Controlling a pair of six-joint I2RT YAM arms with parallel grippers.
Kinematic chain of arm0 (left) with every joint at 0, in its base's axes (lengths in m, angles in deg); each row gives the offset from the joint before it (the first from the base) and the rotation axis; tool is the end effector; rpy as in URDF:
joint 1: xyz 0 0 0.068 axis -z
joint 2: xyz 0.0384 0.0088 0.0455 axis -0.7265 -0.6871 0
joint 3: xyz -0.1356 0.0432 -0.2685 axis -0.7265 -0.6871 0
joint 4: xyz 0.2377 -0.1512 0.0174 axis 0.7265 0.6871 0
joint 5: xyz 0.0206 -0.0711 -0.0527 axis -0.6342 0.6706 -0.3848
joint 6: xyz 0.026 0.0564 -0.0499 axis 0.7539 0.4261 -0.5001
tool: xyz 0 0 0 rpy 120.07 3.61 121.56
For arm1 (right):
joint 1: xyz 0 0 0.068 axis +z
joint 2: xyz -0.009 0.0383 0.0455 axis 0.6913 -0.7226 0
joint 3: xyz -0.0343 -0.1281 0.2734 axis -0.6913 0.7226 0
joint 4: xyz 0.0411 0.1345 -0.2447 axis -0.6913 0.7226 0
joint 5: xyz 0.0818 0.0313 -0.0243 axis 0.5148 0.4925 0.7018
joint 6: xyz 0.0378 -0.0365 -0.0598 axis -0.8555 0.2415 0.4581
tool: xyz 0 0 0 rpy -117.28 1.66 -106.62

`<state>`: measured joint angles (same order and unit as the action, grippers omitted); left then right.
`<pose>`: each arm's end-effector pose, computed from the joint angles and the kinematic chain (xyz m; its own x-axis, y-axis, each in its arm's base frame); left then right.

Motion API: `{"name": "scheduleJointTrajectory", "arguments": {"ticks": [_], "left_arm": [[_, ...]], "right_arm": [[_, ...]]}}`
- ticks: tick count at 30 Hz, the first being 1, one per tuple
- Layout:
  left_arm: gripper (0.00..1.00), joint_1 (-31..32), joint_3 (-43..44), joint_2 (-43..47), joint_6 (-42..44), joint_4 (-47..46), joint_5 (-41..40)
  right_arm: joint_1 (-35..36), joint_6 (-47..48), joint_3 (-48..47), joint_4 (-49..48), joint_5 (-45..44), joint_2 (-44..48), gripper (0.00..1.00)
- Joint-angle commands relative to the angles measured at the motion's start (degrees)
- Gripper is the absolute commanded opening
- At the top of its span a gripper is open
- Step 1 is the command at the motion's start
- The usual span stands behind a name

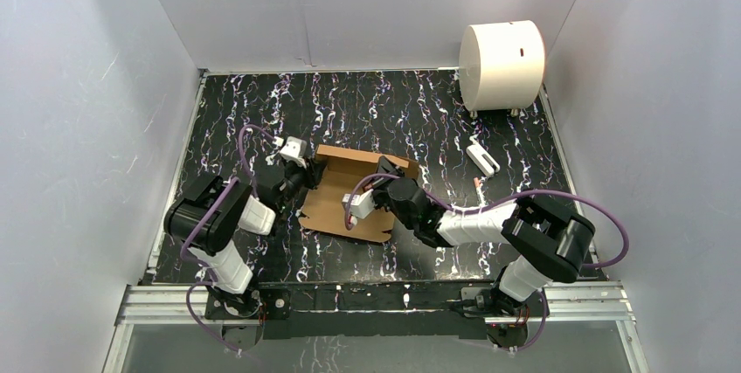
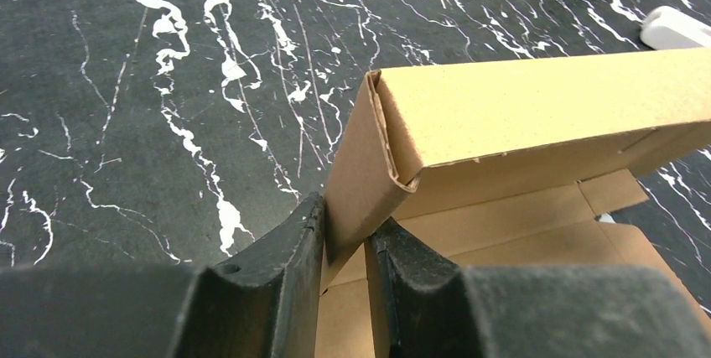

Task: Fold the paper box

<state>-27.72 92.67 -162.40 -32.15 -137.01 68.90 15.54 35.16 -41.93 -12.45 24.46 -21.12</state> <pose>0.2885 -0.1133 0.1566 -0.0893 -0.1481 -0.9849 0.5009 0.8481 -0.1729 0.2029 0.2832 0.1956 0.5501 -0.8350 0.0126 -0.1521 -0.1151 -0.9816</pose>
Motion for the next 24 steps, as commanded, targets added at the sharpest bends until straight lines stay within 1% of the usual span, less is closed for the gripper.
{"name": "scheduleJointTrajectory", "arguments": {"ticks": [1,6,14,19,24], "left_arm": [[0.16,2.4,-0.3,-0.3,0.9,-7.0,-11.8],[0.14,5.5,0.1,-1.4,-0.9,-7.7,-25.6],[0.11,8.9,2.1,-3.3,-2.8,-8.1,-37.2],[0.08,11.2,3.4,-4.6,-3.6,-7.6,-46.3],[0.07,12.3,4.5,-5.2,-5.0,-5.1,-52.0]], "right_arm": [[1.6,-2.6,-1.2,7.4,4.5,-0.8,0.0],[2.6,-3.9,-1.7,8.3,3.9,-1.0,0.0],[2.9,-6.9,-2.9,10.1,3.7,-0.9,0.0],[2.9,-8.5,-3.6,10.6,3.8,-1.2,0.0],[2.9,-9.4,-4.1,10.9,3.9,-1.6,0.0]]}}
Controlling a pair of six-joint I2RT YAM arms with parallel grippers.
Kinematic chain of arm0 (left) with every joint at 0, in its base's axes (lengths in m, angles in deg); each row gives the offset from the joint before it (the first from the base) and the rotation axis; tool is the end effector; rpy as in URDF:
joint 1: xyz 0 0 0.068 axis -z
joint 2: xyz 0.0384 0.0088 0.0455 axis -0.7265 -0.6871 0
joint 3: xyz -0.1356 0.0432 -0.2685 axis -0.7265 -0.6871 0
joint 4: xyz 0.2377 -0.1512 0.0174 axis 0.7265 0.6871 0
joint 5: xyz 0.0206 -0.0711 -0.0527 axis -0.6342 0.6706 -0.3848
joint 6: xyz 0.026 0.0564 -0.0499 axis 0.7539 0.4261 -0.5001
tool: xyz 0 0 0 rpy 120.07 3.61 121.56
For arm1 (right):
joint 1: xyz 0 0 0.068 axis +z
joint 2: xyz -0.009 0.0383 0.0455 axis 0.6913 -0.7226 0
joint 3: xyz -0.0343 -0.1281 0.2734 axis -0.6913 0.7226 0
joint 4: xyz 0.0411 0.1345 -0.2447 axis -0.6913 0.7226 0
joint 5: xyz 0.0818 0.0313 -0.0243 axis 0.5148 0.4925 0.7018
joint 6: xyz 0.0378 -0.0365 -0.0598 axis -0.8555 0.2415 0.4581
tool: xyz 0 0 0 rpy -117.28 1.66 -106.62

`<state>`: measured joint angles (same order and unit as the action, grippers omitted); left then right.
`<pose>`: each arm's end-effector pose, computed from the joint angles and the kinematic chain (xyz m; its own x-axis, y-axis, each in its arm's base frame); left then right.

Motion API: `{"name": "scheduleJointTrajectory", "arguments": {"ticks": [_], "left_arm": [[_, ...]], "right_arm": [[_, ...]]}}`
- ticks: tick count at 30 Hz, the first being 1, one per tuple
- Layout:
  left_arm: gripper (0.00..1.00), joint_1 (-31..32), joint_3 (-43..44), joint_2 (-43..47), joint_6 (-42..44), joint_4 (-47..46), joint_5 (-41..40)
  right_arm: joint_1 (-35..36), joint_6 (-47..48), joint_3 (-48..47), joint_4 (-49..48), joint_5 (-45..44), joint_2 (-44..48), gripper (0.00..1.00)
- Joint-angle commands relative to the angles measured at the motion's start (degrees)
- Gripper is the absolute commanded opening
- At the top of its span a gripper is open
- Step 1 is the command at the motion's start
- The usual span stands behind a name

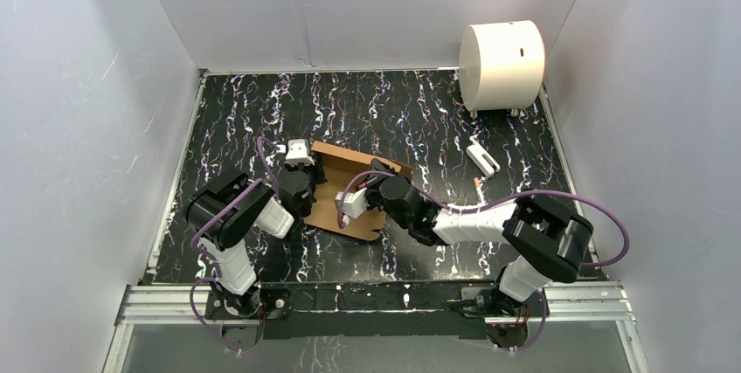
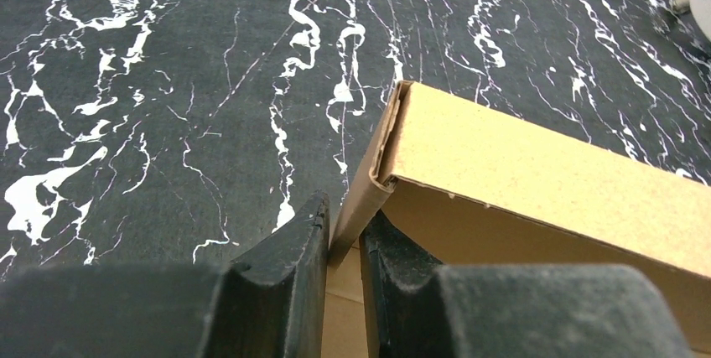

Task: Fold the paper box

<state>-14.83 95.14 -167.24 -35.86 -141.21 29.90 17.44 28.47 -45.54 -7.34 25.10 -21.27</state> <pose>0.2866 -0.1404 0.1523 0.0067 -0.2507 -0.9680 0.0820 0.9649 -0.2494 0.1981 0.2998 0.2042 0.5637 -0.8210 -0.0911 -0.2298 -0.0500 -0.9720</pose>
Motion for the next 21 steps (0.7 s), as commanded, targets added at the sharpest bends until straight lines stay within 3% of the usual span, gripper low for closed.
{"name": "scheduleJointTrajectory", "arguments": {"ticks": [1,9,13,21], "left_arm": [[0.07,-0.5,2.4,-0.4,-2.0,0.0,-14.1],[0.06,-0.5,5.2,1.0,-8.6,13.2,-21.8],[0.11,-0.5,4.4,1.5,-9.0,12.9,-17.2],[0.32,-0.4,0.2,7.5,-6.8,10.8,-6.9]], "right_arm": [[1.0,-2.8,-0.5,5.8,3.3,-1.4,0.0],[1.0,-4.2,-0.7,5.9,2.6,-0.7,0.0],[0.9,-4.5,-0.8,5.6,3.1,-0.8,0.0],[1.0,-6.3,-1.8,3.2,3.4,-1.1,0.0]]}}
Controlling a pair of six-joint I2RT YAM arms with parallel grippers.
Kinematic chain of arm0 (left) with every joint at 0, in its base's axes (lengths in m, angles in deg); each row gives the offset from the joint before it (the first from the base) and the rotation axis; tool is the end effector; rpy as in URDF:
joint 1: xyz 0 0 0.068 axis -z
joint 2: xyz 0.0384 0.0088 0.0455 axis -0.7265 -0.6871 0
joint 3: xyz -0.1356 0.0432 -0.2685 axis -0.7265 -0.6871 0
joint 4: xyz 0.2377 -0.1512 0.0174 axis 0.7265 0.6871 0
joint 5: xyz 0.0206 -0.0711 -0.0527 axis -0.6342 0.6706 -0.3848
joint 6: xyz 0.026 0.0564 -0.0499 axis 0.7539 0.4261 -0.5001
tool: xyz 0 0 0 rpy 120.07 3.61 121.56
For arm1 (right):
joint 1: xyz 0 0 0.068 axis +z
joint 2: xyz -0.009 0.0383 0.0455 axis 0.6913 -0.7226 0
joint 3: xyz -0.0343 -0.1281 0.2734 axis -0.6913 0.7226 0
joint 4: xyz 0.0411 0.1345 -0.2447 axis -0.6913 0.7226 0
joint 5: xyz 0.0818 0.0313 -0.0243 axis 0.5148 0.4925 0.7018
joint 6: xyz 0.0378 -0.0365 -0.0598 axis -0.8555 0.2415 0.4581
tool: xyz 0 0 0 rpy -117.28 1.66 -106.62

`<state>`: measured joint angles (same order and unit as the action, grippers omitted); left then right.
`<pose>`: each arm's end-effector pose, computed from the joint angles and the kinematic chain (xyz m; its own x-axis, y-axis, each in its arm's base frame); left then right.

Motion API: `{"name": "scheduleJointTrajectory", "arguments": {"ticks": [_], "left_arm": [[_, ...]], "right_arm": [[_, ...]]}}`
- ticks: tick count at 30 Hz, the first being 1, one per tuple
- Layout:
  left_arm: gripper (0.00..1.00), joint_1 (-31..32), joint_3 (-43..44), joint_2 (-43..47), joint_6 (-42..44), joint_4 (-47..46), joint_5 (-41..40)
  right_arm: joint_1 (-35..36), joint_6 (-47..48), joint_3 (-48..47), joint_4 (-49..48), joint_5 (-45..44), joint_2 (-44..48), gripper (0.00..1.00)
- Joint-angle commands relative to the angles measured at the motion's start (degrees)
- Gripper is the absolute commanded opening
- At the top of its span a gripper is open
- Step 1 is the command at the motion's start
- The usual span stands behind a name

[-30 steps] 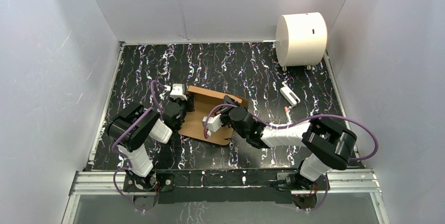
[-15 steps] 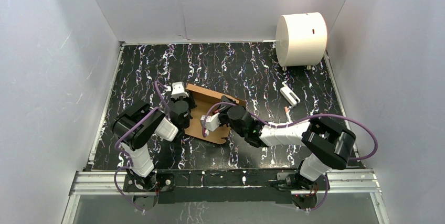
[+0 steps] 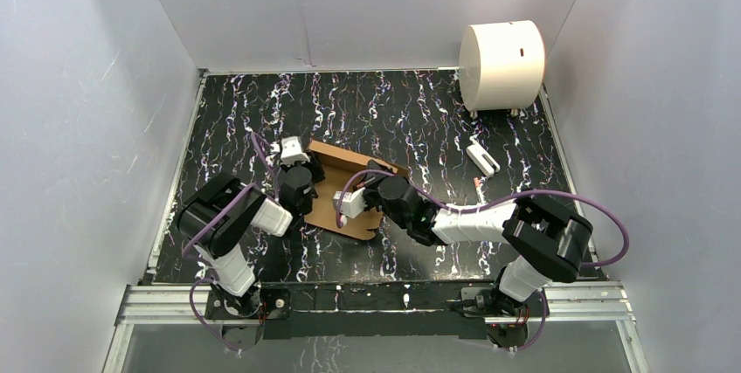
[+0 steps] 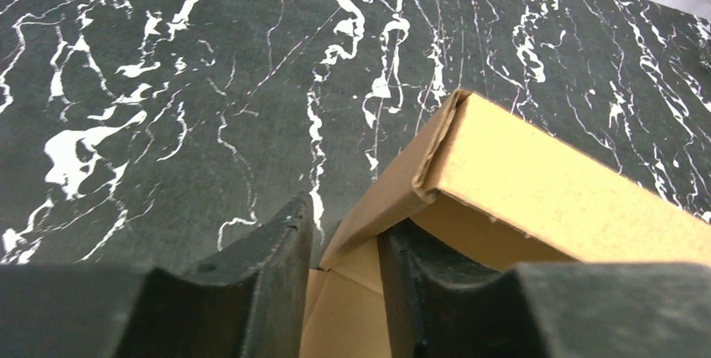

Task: Fold the paper box

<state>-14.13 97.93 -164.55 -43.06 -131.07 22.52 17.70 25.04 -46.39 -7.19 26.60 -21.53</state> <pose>0.2936 -0.1405 0.1549 -0.0267 -0.3299 -0.9436 -0.0507 0.9432 -0.3283 0.1972 0.3051 0.2073 0.5731 -0.8042 -0.1579 -0.2647 0.0007 -0.9643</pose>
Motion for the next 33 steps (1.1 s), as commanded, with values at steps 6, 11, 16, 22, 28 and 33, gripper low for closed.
{"name": "scheduleJointTrajectory", "arguments": {"ticks": [6,11,16,22,28,33], "left_arm": [[0.51,-1.1,-7.1,11.7,1.6,0.8,3.5],[0.62,-1.1,-11.1,20.3,0.0,6.4,4.5],[0.68,-1.2,-11.0,33.9,-4.6,22.6,5.0],[0.73,-1.7,-7.8,49.5,-12.0,44.2,7.6],[0.74,-1.8,-4.5,56.6,-18.7,55.1,16.2],[0.75,-1.8,-0.4,55.3,-23.0,59.4,25.6]], "right_arm": [[0.0,-2.8,-1.8,1.9,1.2,-1.3,0.15],[-0.2,-4.2,-3.0,2.1,1.6,0.2,0.44],[-0.2,-7.7,-4.6,5.2,3.0,2.6,0.72],[-0.3,-15.4,-6.2,11.2,5.0,7.0,0.98],[-0.6,-27.3,-6.8,18.4,5.9,14.2,0.99],[-2.5,-38.7,-4.4,22.0,6.3,21.0,0.99]]}}
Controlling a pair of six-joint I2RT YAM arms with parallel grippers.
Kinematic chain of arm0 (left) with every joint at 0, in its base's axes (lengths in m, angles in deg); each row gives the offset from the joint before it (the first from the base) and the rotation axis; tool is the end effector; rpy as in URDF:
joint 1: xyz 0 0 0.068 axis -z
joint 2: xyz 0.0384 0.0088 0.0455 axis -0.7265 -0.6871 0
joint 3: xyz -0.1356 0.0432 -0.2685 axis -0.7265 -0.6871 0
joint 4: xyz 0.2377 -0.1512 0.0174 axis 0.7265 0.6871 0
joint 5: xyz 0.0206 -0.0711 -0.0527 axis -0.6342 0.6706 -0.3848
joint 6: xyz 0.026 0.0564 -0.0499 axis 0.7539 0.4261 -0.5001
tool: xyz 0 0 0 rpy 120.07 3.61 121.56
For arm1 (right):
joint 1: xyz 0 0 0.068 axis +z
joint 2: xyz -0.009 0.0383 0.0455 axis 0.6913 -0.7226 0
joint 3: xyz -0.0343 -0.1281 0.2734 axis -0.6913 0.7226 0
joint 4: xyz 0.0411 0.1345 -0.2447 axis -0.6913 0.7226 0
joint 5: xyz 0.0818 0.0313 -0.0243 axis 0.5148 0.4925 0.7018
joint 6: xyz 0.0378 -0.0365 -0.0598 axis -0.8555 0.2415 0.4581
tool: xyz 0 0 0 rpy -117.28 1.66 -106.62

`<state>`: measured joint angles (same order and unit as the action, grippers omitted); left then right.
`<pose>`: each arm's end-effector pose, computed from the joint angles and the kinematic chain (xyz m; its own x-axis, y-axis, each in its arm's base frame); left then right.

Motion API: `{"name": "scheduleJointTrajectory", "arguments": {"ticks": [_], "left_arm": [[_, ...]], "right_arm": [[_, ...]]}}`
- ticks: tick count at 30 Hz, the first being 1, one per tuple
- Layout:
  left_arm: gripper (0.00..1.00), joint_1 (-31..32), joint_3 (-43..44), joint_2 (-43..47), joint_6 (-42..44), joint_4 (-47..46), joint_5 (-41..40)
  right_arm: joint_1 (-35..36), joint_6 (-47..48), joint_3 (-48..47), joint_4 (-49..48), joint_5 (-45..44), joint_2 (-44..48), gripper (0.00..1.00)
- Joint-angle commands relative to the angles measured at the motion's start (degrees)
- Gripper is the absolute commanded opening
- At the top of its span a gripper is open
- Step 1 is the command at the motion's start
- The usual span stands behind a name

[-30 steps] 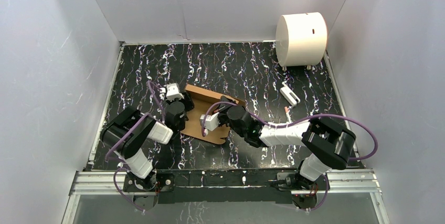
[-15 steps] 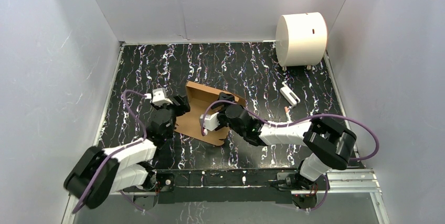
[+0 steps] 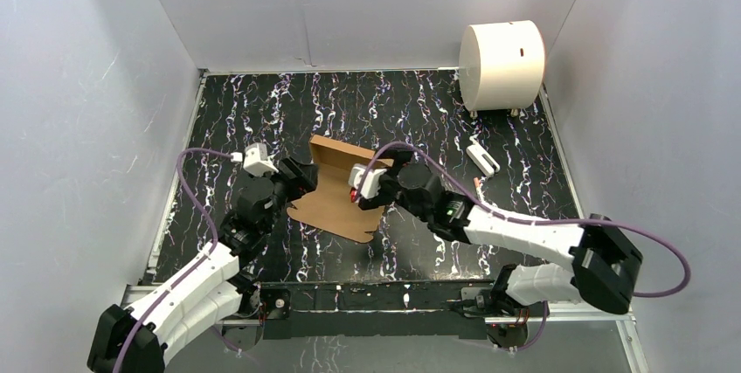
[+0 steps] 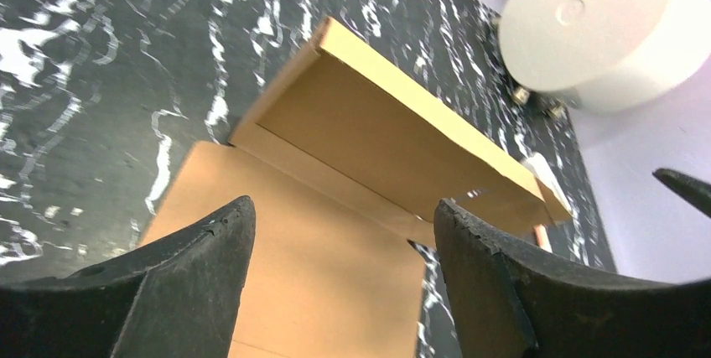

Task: Fold the paper box

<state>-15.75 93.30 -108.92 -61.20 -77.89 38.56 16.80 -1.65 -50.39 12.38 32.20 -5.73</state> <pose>0.1937 -0.0902 0.2492 -0.1931 -0.5791 -0.7921 0.1172 0.7879 -0.6046 0.1804 0.2764 0.2773 0.4382 -0.6767 -0.5916 -0.5354 0.3322 -0.7766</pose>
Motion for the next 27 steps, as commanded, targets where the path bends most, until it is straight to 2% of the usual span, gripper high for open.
{"name": "scheduleJointTrajectory", "arguments": {"ticks": [1,5,13,20,25,27], "left_arm": [[0.75,-0.2,4.8,-0.7,-5.7,6.1,11.1],[0.75,-0.2,5.4,-2.9,-9.3,3.6,16.6],[0.73,1.3,4.6,-13.4,-17.8,-9.9,26.8],[0.72,4.9,5.9,-16.5,-18.9,-13.5,22.0],[0.7,7.6,7.9,-20.5,-17.9,-16.0,19.4],[0.7,9.1,8.3,-21.7,-17.6,-17.2,15.9]], "right_arm": [[-2.1,-14.3,0.5,2.6,1.1,6.9,0.99],[-5.5,-23.0,5.3,0.6,4.2,13.2,0.98],[-17.7,-36.6,15.9,-9.4,13.1,19.6,0.91],[-24.8,-41.0,21.9,-19.0,20.6,16.0,0.87],[-29.1,-45.0,23.7,-29.4,28.0,8.9,0.82],[-29.9,-46.0,23.2,-31.8,30.1,5.4,0.79]]}}
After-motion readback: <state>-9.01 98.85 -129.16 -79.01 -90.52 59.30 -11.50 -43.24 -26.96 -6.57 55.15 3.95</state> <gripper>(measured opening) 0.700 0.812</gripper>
